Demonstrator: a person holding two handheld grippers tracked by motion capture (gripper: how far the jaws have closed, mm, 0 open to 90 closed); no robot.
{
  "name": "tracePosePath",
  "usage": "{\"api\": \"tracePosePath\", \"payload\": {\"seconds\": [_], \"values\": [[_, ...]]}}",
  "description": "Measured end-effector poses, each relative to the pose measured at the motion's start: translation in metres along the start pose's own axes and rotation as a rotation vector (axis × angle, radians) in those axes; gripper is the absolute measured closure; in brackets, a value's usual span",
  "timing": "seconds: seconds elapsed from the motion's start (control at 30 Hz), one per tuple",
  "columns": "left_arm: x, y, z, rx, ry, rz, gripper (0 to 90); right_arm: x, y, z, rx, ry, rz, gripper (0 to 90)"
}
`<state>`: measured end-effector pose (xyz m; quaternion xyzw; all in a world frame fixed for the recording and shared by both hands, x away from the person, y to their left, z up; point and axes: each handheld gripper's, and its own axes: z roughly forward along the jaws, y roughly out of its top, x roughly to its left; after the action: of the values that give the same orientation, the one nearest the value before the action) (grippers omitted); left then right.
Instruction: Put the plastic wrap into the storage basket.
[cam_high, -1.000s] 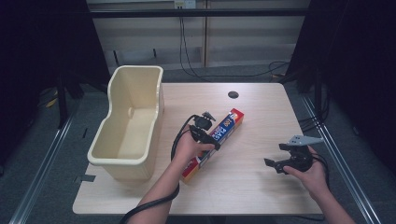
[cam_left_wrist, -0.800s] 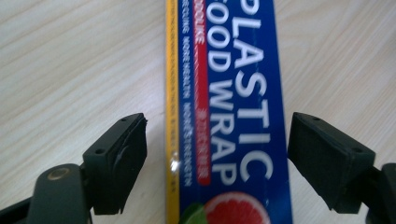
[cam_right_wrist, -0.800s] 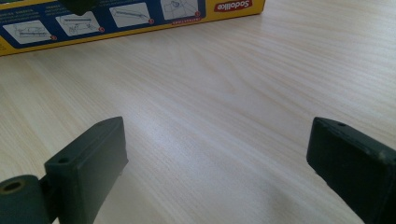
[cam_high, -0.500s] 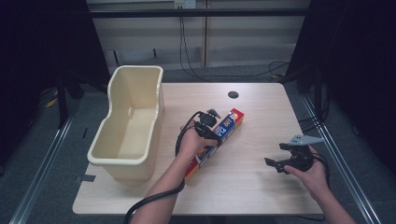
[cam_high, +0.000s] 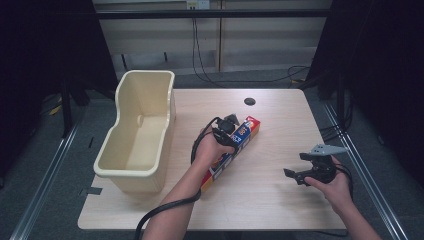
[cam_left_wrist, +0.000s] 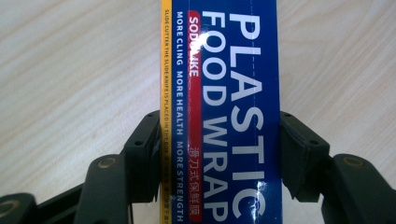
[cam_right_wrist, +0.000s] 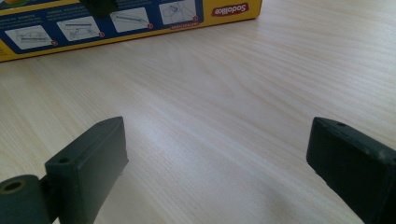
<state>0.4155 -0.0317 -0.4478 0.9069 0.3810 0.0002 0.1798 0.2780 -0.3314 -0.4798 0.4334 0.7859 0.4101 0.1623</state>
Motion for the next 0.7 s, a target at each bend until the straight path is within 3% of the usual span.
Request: {"api": "tracePosePath", "payload": {"seconds": [0.23, 0.33, 0.57, 0.7], "values": [[-0.002, 0.003, -0.006, 0.041, -0.014, -0.013, 40.9, -0.001, 0.0, 0.0, 0.0, 0.001, -0.003, 4.7], [-0.002, 0.005, -0.013, 0.058, -0.035, -0.047, 41.1, -0.001, 0.0, 0.0, 0.0, 0.001, -0.001, 4.7], [-0.002, 0.008, -0.038, 0.068, -0.06, -0.065, 41.2, 0.0, 0.0, 0.0, -0.004, 0.002, 0.001, 4.0], [-0.003, 0.008, -0.054, 0.083, -0.047, -0.069, 41.2, 0.001, 0.001, 0.001, -0.002, 0.008, -0.001, 2.5]]}}
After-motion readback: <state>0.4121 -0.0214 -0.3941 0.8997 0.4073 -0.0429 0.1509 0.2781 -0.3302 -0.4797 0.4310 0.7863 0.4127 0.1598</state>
